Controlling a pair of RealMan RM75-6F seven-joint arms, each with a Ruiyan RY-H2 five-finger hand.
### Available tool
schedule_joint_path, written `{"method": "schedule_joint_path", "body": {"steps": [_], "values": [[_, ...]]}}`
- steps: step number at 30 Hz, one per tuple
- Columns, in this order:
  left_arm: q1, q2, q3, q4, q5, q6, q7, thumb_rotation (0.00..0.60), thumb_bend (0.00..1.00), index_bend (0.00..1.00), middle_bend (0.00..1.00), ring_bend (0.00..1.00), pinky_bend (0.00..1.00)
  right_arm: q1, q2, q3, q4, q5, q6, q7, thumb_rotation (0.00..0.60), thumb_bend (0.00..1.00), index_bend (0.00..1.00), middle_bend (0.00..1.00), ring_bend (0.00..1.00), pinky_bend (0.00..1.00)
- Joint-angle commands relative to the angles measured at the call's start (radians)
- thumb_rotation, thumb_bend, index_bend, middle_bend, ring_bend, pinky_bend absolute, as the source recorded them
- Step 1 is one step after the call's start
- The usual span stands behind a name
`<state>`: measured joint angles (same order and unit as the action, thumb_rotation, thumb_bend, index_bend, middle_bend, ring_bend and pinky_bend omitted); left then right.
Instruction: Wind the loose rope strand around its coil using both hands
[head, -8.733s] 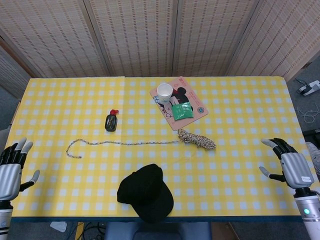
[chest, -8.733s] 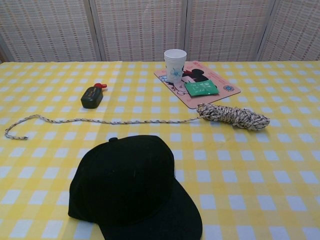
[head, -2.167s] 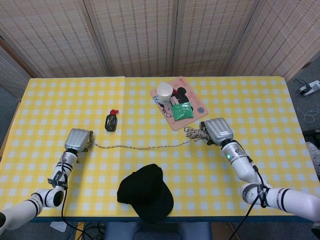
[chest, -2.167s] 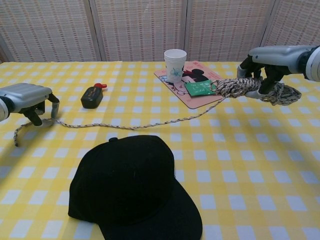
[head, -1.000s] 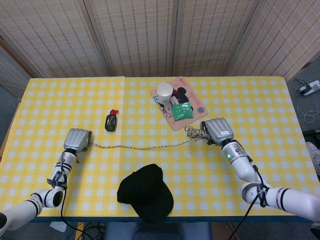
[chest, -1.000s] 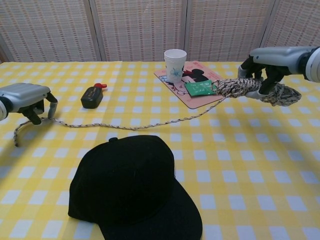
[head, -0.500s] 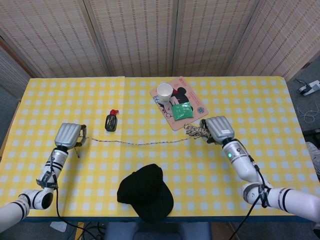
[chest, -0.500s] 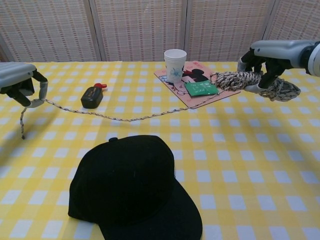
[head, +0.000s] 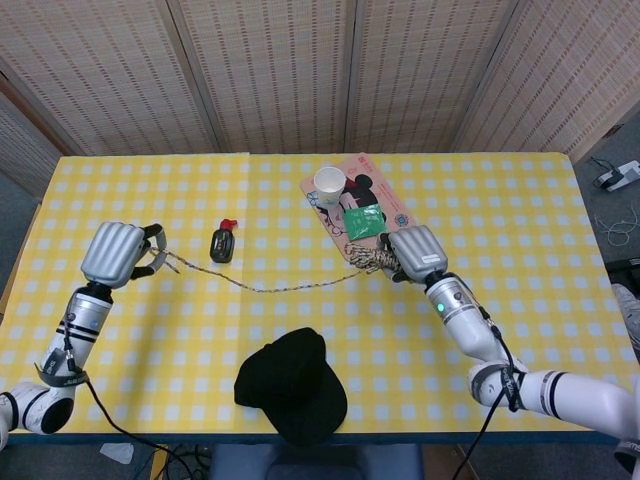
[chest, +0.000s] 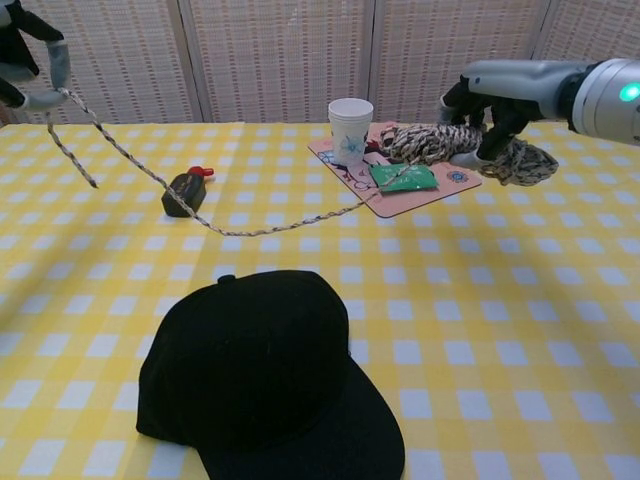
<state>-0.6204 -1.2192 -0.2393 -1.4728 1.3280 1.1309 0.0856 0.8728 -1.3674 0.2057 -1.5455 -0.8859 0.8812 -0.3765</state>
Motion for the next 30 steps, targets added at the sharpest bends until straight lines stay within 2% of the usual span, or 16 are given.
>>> {"method": "schedule_joint_path", "body": {"steps": [1,7,17,23,30], "values": [[0.005,0.073,-0.030,-0.095,0.051,0.051,-0.028,0.600,0.42,0.82,1.00,1.00,1.00,0.030,-0.025,0.025,0.007,0.013,0.010,-0.026,0.600,0.74,0.71,0.55,0.48,0.63],[-0.013,0.146,-0.075,-0.227,0.070,0.070,-0.060,0.600,0.42,0.82,1.00,1.00,1.00,0.060,-0.116,0.070,0.045,-0.041,0.072,0.005,0.600,0.74,0.72,0.55,0.48,0.63],[-0.069,0.224,-0.159,-0.360,-0.002,0.014,-0.143,0.600,0.42,0.82,1.00,1.00,1.00,0.098,-0.233,0.108,0.126,-0.113,0.115,0.047,0.600,0.74,0.73,0.55,0.48,0.63],[-0.115,0.230,-0.190,-0.401,-0.045,-0.027,-0.149,0.600,0.42,0.82,1.00,1.00,1.00,0.131,-0.286,0.122,0.153,-0.122,0.116,0.025,0.600,0.74,0.73,0.55,0.48,0.63],[-0.201,0.189,-0.227,-0.424,-0.153,-0.067,-0.062,0.600,0.42,0.82,1.00,1.00,1.00,0.184,-0.357,0.145,0.195,-0.125,0.106,-0.004,0.600,0.74,0.73,0.55,0.48,0.63]]}}
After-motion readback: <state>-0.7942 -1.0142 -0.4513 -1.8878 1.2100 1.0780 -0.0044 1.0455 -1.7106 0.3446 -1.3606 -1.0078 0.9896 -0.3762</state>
